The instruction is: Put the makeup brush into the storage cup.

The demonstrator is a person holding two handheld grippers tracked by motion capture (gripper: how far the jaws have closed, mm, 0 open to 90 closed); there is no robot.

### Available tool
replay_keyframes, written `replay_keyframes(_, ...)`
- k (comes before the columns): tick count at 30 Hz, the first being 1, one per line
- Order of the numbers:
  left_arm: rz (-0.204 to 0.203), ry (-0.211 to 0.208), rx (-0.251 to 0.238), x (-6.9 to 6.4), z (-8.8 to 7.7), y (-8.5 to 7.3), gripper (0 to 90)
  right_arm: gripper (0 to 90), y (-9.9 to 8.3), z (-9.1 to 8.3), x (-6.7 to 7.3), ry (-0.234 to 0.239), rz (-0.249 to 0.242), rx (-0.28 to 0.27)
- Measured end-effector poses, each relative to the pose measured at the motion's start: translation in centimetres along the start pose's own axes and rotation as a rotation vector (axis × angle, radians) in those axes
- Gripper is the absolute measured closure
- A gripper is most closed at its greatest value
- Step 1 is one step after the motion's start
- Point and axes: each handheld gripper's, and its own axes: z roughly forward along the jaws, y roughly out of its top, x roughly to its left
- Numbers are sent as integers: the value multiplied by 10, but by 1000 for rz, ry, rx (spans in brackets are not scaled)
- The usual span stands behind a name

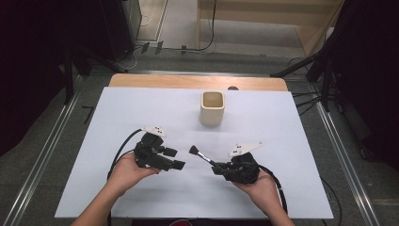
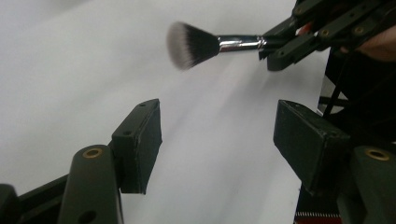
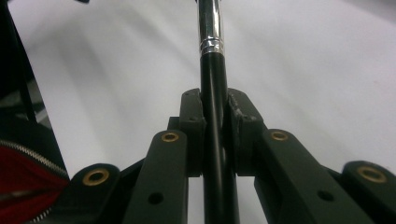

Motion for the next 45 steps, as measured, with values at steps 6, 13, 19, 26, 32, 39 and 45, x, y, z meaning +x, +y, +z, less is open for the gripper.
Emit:
replay_keyframes(6,-24,-10,-30,-3,1,-3,328,795,4,12,10,-29,50,-11)
replay_keyframes(13,-61,13,-64,-5,4,-9,331,795,4,16,17,-70,102,-78)
replay_keyframes(19,-80,16,-64,-6,8,-9,300,795,-1,15,25,-110,114,-132)
replay_keyframes(26,-114,6,-82,-8,9,-9,296,795,-11,21,33,-122,153,-179)
replay_keyframes(32,-116,2,-100,-8,8,-7,293,795,-17,29,38,-128,186,-234)
replay_keyframes(39,-111,9,-120,-11,8,-6,301,794,-26,40,45,-153,212,-295)
replay_keyframes(45,-127,29,-124,-11,13,-6,299,794,-31,49,51,-137,240,-351)
